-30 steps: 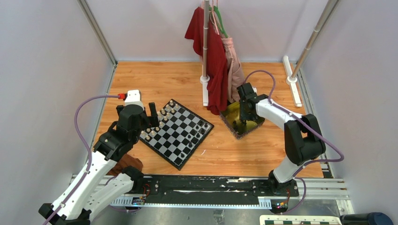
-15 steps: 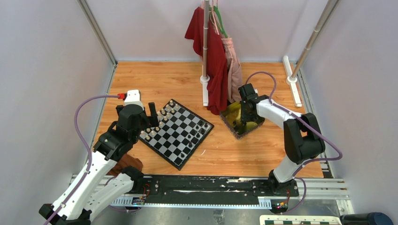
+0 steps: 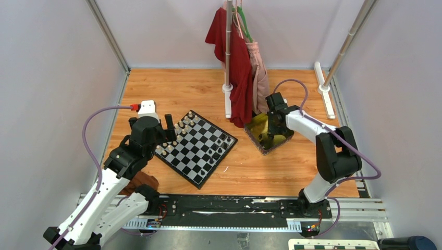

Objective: Set up the chess pieces on the board
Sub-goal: Pick up the chess piece from the storage box, then place the chess piece on the chessboard.

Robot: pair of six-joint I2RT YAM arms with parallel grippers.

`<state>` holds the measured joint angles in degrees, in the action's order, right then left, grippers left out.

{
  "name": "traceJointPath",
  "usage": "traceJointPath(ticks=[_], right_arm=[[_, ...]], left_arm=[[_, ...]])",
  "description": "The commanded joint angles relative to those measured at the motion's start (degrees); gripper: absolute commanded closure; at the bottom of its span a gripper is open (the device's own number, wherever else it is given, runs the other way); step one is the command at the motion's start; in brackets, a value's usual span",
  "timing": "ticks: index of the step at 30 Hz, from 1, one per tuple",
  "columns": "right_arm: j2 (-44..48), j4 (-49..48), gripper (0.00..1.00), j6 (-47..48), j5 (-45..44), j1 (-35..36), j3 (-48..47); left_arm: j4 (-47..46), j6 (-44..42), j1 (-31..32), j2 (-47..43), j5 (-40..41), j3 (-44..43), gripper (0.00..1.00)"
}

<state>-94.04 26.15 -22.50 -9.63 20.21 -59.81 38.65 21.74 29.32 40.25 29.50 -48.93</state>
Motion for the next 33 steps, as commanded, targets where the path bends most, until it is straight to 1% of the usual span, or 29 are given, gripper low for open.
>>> traceJointPath(ticks=[1, 10, 17, 24, 27, 33], right_arm=[[3.24, 2.61, 1.0, 1.12, -1.47, -0.72, -0.45], [8.8, 5.93, 1.0, 1.68, -1.11, 0.87, -1.67], [13.6, 9.28, 1.0, 2.53, -0.83, 5.58, -3.09], [15.0, 12.79, 1.0, 2.9, -1.97, 16.13, -5.84], [13.62, 14.15, 1.0, 2.45, -2.21, 22.73, -8.22], [9.24, 15.62, 1.0, 1.77, -2.21, 32.58, -12.46]], left_arm=[[0.05, 1.21, -0.67, -0.92, -0.53, 0.89, 0.0], [2.07, 3.3, -0.76, -1.29, -0.47, 0.19, 0.0], [3.82, 4.84, -1.01, -1.64, -0.5, -0.65, 0.0], [6.31, 6.38, -1.28, -1.48, -0.5, -1.77, 0.0], [7.47, 7.2, -1.37, -1.98, -0.36, -2.03, 0.0], [9.42, 8.48, -1.44, -3.25, 0.65, -2.4, 0.0]])
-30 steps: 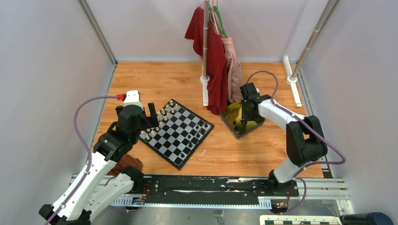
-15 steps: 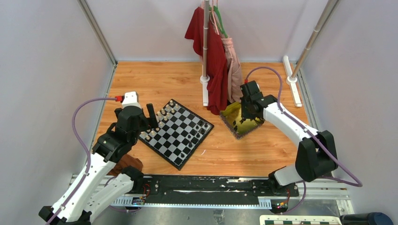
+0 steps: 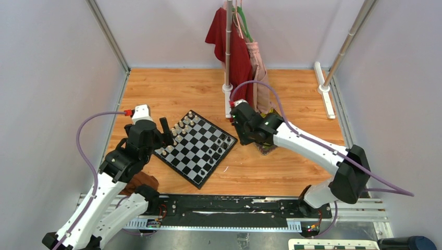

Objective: Set up the chess pieces on the board
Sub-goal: Place the chess piece on the chessboard.

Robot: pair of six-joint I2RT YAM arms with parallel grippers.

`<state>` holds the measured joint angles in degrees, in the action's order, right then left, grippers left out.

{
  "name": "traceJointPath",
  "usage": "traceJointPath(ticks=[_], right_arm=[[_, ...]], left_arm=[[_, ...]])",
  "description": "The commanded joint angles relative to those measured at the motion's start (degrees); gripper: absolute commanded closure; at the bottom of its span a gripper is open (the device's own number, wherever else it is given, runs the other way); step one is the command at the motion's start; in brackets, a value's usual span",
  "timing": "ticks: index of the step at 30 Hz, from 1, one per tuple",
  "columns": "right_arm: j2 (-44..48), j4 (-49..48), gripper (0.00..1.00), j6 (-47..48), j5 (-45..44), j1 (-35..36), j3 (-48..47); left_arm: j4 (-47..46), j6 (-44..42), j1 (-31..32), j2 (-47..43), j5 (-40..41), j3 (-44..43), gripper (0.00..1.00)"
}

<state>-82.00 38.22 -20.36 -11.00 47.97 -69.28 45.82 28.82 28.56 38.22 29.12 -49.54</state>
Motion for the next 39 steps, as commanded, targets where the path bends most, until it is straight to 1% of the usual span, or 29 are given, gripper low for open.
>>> traceJointPath(ticks=[1, 4, 5, 10, 15, 18, 27, 39], right_arm=[[-3.84, 3.84, 1.0, -0.4, -0.44, 6.4, -3.91], [-6.76, 4.72, 1.0, -0.46, -0.37, 10.98, -6.68], [-8.12, 4.7, 1.0, -0.46, -0.61, 13.46, -7.58], [-12.64, 4.76, 1.0, -0.26, -0.97, 18.89, -10.51], [-17.1, 4.59, 1.0, 0.91, -0.41, 22.44, -13.83], [-19.27, 4.4, 1.0, 1.6, 0.28, 23.59, -15.73], [-25.19, 4.06, 1.0, 3.43, 2.29, 23.88, -19.62], [-29.1, 2.88, 1.0, 5.26, 3.0, 23.76, -20.91]], left_arm=[[2.52, 1.59, -0.69, -1.39, 1.22, -1.87, 0.0], [3.22, 1.89, -0.74, -1.81, 1.82, -2.05, 0.0], [3.53, 2.04, -0.7, -2.12, 1.93, -2.18, 0.0], [4.46, 2.5, -0.69, -2.74, 2.75, -2.36, 0.0], [5.62, 2.84, -0.69, -4.01, 4.07, -2.7, 0.0], [6.18, 2.84, -0.69, -4.5, 4.56, -3.16, 0.0], [7.08, 3.07, -0.69, -5.27, 4.94, -3.55, 0.0], [7.26, 3.39, -0.69, -5.83, 4.81, -2.94, 0.0]])
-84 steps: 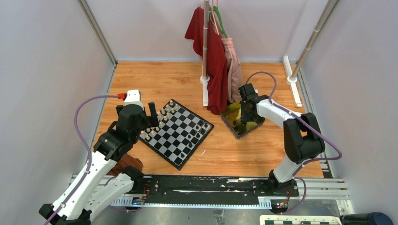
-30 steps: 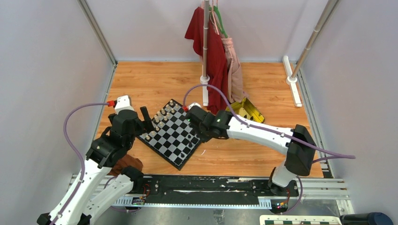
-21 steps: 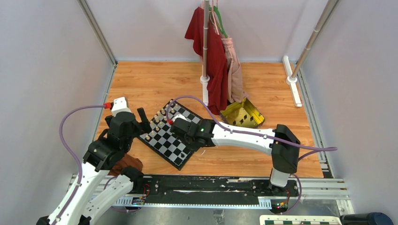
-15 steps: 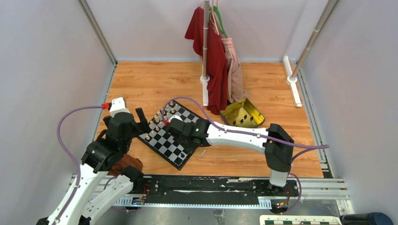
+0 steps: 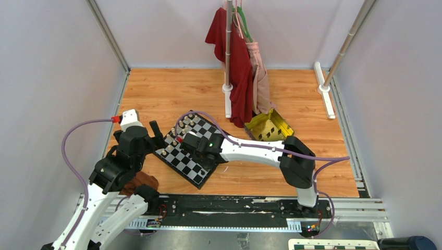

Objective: Set up the chess pieces on the board
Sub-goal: Place the chess piece on the chessboard.

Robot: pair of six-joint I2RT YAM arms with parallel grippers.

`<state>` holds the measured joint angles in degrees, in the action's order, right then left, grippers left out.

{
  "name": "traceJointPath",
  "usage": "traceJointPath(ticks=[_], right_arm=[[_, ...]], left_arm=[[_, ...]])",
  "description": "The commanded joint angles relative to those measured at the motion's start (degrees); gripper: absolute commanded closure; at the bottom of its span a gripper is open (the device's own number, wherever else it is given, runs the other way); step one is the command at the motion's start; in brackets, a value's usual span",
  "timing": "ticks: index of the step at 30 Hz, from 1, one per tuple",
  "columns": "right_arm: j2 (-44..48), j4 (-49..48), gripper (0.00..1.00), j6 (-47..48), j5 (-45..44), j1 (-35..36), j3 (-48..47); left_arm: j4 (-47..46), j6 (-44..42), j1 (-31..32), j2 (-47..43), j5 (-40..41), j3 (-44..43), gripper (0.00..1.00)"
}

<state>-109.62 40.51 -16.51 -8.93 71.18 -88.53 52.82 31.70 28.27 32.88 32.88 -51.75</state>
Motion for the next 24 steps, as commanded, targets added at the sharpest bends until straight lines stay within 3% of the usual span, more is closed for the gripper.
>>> traceJointPath(ticks=[1, 24], right_arm=[[-1.7, 0.48, 1.0, 1.47, 1.04, 0.52, -1.65], [-4.88, -1.66, 1.0, 3.0, 3.89, -2.33, -1.41]], left_arm=[[0.27, 0.5, -0.41, -0.51, 1.07, -0.68, 0.0], [0.22, 1.03, -0.41, -0.28, 1.03, 0.25, 0.0]])
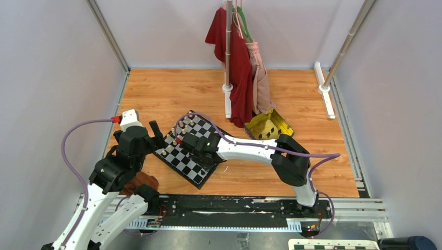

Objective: Set up the chess pieces on the board
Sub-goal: Place the chess piece on the chessboard.

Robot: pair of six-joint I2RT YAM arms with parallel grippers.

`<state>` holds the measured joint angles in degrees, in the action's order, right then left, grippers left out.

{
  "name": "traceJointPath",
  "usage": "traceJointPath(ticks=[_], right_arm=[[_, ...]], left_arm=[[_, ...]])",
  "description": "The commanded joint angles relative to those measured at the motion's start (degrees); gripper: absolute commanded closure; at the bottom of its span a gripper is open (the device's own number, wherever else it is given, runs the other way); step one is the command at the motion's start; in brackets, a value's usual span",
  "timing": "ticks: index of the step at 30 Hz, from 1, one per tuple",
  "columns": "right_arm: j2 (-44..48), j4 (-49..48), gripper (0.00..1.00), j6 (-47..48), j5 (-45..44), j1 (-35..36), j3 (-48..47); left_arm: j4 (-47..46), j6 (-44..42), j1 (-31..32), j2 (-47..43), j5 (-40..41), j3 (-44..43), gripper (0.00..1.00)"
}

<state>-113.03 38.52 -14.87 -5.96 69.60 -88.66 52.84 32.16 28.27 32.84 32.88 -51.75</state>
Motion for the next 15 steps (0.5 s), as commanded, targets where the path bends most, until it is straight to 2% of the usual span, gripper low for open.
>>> traceJointPath(ticks=[1, 15], right_arm=[[-1.71, 0.28, 1.0, 1.44, 1.02, -0.85, -1.41], [-2.54, -0.24, 1.0, 1.58, 1.72, -1.61, -1.5]], left_arm=[[0.21, 0.61, -0.41, -0.25, 1.08, 0.17, 0.0], [0.16, 0.57, -0.41, -0.55, 1.08, 1.08, 0.0]])
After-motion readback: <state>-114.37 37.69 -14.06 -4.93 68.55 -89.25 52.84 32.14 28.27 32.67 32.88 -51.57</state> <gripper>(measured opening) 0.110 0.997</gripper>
